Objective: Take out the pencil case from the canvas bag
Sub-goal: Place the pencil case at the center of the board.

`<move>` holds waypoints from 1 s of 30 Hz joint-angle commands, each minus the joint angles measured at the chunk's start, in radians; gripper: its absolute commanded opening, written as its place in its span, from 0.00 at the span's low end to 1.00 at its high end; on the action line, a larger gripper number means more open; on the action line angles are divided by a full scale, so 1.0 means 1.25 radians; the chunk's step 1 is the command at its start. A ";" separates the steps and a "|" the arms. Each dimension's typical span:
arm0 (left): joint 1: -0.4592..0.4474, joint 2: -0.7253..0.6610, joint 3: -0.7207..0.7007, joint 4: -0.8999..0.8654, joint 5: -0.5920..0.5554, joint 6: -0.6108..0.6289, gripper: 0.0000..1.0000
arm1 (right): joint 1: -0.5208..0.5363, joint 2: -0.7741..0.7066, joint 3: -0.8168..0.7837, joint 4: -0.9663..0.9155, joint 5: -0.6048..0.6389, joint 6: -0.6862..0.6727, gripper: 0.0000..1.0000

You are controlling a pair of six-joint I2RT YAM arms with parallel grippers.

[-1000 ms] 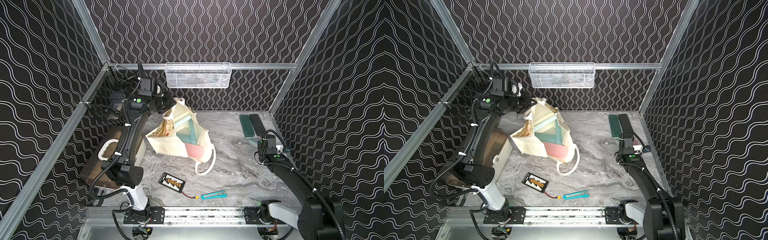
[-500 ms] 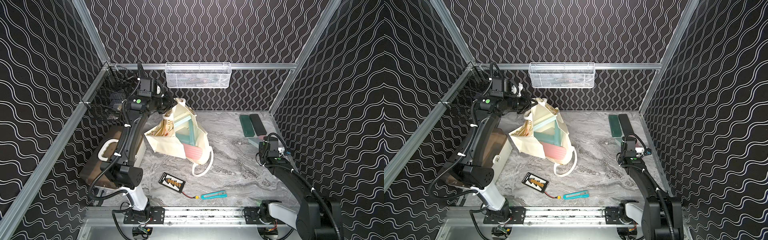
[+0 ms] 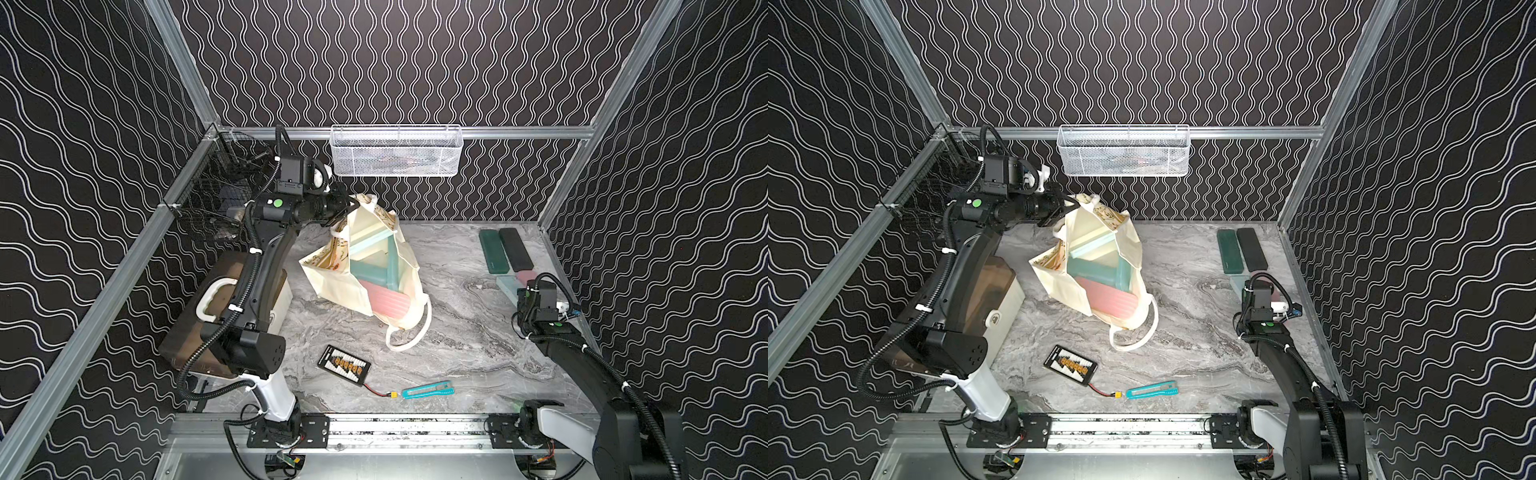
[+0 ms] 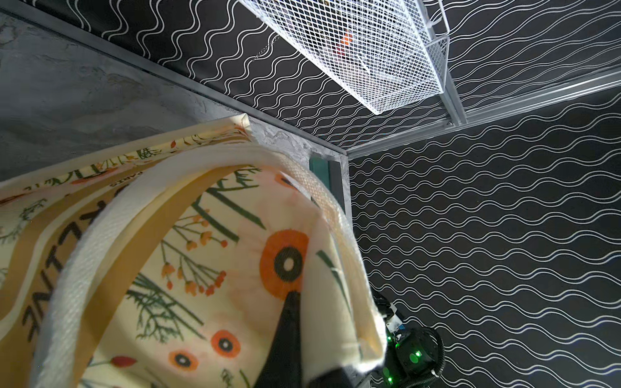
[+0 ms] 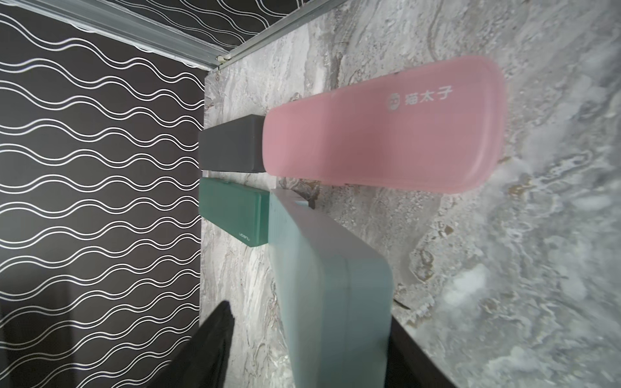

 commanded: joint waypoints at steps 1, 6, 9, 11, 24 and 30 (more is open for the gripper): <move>0.004 -0.018 -0.005 0.104 0.043 -0.003 0.00 | -0.001 -0.007 -0.021 -0.014 0.000 -0.007 0.65; 0.005 -0.015 -0.007 0.103 0.047 -0.004 0.00 | -0.002 0.003 -0.052 -0.021 -0.002 -0.013 0.66; 0.005 -0.016 -0.009 0.108 0.049 -0.005 0.00 | -0.004 0.020 -0.055 -0.022 -0.009 -0.025 0.68; 0.005 -0.018 -0.010 0.109 0.047 -0.005 0.00 | -0.006 0.030 -0.055 -0.020 -0.009 -0.036 0.69; 0.006 -0.015 -0.004 0.096 0.054 0.009 0.00 | -0.027 0.096 -0.015 -0.032 -0.041 -0.121 0.77; 0.006 -0.016 -0.017 0.123 0.084 0.026 0.00 | -0.027 0.076 0.048 -0.046 -0.118 -0.407 0.74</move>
